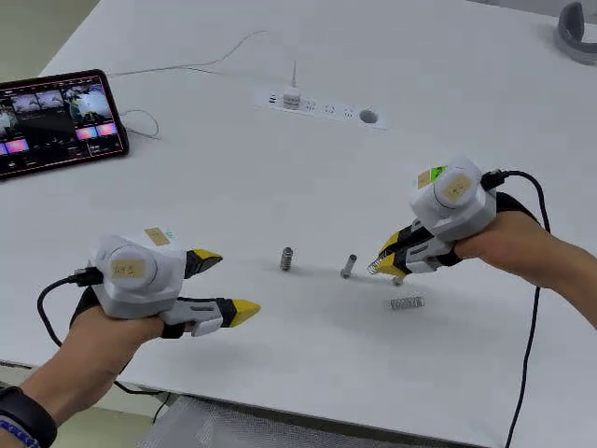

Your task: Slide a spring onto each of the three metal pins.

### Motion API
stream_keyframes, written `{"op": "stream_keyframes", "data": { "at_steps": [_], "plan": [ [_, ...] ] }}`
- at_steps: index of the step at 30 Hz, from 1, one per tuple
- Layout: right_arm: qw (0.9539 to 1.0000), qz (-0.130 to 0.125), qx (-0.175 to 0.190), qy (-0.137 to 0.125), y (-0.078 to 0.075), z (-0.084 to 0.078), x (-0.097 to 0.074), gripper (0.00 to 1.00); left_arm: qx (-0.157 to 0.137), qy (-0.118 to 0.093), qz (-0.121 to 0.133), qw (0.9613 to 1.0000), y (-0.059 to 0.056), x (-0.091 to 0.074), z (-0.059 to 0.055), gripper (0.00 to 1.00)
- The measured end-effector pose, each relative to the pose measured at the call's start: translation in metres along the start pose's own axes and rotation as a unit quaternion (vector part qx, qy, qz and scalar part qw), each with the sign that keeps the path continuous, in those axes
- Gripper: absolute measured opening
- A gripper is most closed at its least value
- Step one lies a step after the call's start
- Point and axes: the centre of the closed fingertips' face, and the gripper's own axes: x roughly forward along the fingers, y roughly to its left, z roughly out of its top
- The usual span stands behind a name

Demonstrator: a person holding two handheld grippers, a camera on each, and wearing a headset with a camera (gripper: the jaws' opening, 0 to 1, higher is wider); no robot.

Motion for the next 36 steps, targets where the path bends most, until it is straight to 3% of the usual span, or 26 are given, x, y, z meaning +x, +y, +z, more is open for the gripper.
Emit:
{"op": "stream_keyframes", "data": {
  "at_steps": [13,20,36],
  "plan": [
    [1.0,-0.001,-0.006,-0.003,-0.003,0.014,0.009,0.12,-0.019,0.005,0.009,0.9998,0.006,-0.01,-0.014,0.6],
    [0.9999,-0.003,-0.014,-0.003,-0.006,0.021,0.01,0.12,-0.023,0.004,0.011,0.9997,0.007,-0.01,-0.016,0.59],
    [0.9997,0.006,-0.022,0.009,-0.01,0.019,0.022,0.12,-0.028,0.006,0.013,0.9995,0.007,-0.014,-0.019,0.59]
  ]
}}
